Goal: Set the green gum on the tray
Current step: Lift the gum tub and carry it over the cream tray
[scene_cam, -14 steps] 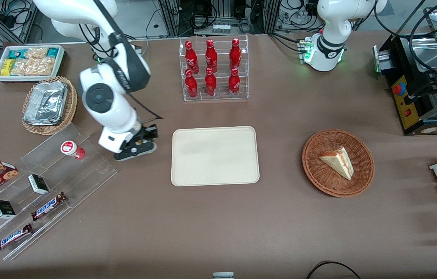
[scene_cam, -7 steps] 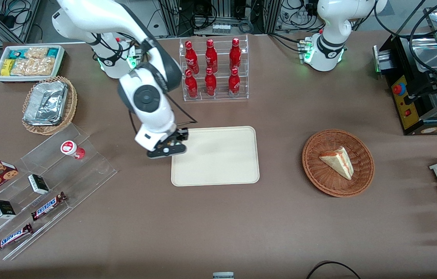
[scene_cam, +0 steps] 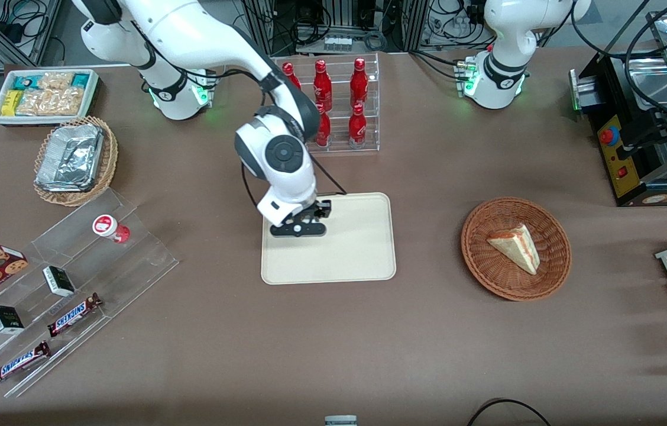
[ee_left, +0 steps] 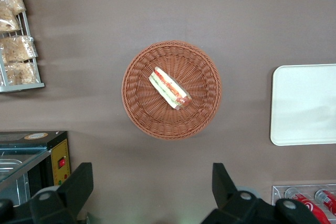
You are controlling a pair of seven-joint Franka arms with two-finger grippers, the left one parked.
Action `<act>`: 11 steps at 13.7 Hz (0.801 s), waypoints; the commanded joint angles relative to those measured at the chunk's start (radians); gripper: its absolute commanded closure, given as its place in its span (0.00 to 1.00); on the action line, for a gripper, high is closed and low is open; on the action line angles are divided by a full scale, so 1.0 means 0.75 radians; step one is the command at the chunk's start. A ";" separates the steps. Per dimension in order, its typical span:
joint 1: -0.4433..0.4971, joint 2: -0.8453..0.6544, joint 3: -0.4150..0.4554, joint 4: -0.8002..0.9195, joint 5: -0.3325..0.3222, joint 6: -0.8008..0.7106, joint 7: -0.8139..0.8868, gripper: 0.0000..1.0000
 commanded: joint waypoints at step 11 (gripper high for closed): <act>0.032 0.225 -0.014 0.151 0.019 0.126 0.063 0.04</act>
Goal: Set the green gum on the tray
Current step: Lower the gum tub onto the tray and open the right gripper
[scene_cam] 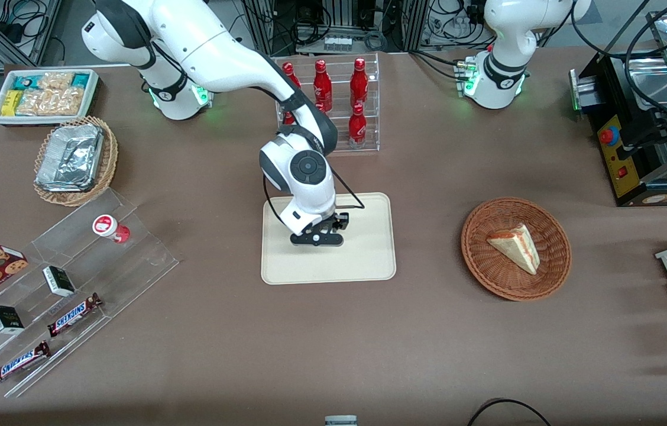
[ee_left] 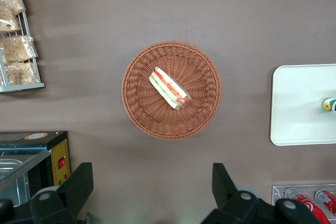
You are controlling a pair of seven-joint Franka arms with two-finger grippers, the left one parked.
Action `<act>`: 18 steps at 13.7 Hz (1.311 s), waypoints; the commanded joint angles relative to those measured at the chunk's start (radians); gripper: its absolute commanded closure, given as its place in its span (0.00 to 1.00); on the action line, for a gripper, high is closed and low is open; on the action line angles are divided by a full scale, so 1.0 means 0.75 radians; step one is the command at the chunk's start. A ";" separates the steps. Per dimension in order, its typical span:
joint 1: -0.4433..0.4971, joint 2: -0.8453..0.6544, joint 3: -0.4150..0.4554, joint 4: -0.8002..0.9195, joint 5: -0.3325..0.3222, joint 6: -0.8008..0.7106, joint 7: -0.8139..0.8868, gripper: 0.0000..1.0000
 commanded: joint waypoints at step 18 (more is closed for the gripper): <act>-0.110 -0.278 -0.020 0.020 0.001 -0.424 -0.384 0.00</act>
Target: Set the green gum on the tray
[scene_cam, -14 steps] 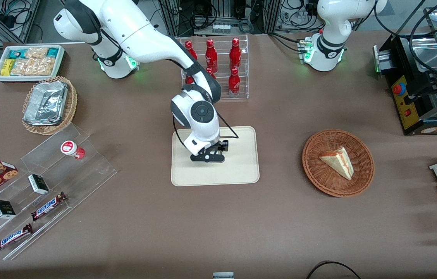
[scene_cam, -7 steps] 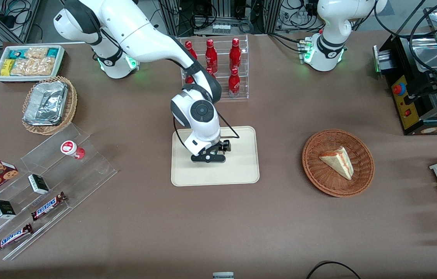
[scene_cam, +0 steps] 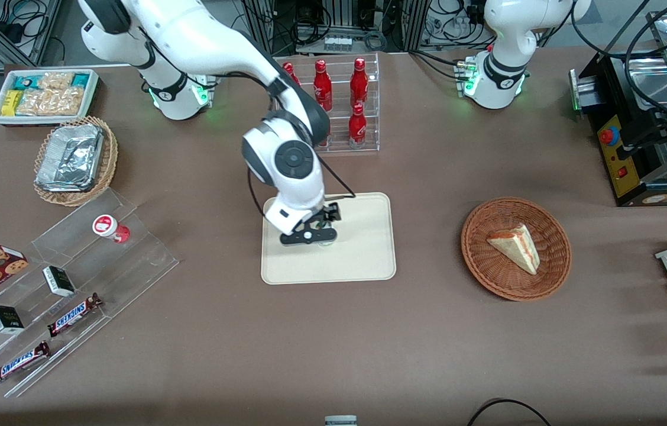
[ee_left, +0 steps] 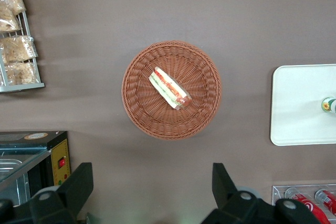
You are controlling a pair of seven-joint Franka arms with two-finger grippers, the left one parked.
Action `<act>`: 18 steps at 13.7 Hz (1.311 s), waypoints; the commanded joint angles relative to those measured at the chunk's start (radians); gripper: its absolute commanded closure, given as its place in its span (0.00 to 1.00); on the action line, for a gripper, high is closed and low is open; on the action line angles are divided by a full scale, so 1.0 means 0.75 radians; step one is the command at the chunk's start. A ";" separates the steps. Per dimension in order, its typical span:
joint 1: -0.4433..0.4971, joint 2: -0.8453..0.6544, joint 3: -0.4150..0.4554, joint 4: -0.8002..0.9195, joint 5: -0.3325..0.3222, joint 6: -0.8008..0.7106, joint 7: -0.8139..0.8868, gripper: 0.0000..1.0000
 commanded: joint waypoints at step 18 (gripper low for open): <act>-0.700 -0.376 0.019 -0.088 0.015 -0.395 -0.850 0.00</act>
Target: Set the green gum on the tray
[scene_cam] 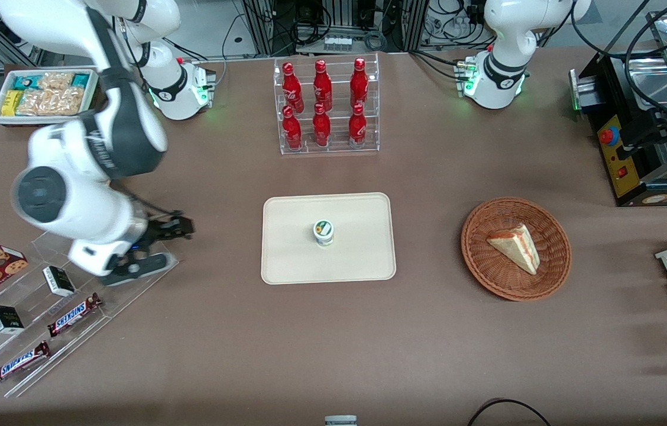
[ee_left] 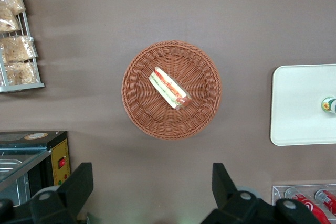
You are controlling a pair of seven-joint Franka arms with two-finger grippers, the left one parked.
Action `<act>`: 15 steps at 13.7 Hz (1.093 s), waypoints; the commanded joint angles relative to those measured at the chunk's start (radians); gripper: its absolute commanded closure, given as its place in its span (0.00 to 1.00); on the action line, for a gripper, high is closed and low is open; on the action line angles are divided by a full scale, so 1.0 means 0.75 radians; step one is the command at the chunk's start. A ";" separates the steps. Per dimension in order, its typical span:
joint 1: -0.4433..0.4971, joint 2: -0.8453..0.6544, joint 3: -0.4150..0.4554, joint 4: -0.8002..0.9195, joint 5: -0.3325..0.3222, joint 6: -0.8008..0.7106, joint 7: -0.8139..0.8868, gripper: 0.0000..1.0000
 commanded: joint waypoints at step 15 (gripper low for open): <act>-0.363 -0.412 0.110 -0.220 -0.008 -0.201 -0.015 0.00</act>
